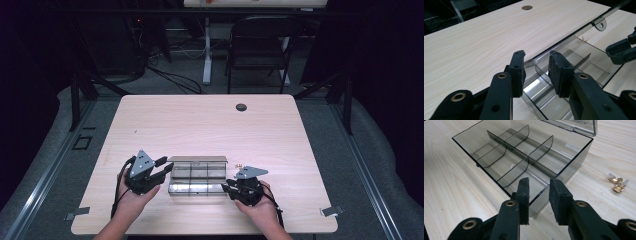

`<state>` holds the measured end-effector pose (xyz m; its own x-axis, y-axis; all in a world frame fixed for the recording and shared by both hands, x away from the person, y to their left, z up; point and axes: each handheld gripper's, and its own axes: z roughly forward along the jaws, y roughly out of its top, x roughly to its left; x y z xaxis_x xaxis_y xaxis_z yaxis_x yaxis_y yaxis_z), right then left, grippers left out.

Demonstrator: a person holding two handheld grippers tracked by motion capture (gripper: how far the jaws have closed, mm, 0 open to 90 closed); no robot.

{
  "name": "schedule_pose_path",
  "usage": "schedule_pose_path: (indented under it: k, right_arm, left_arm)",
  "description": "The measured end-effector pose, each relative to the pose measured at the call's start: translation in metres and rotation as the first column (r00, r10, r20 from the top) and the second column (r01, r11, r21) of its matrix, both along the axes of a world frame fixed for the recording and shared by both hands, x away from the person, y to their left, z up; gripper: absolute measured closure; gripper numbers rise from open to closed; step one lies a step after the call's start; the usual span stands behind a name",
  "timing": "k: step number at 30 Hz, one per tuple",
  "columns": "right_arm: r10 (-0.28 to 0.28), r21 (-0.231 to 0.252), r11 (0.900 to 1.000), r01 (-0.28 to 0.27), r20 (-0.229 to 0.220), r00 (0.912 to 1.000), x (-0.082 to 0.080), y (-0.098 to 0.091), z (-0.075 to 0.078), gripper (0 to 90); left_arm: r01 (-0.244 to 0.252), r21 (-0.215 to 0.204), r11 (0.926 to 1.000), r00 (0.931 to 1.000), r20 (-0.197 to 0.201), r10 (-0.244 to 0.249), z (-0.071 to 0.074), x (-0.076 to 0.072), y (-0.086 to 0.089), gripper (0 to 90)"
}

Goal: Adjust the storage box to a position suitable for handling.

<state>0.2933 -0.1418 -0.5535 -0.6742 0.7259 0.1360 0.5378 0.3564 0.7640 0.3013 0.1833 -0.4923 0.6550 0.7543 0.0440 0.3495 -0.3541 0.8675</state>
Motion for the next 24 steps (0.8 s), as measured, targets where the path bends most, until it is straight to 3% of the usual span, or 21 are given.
schedule_pose_path:
  k: [19,24]
  right_arm:
    - [0.005,-0.004,1.0,-0.005,-0.002,1.0,0.001,0.0,0.0,70.4]
    - [0.004,-0.006,1.0,-0.004,-0.004,1.0,0.002,-0.001,0.001,70.6]
  left_arm:
    - [-0.011,-0.079,0.9968,0.9996,-0.026,0.009,0.007,0.021,0.003,66.5]
    - [-0.013,-0.081,0.9967,0.9995,-0.03,0.01,0.008,0.024,0.002,66.5]
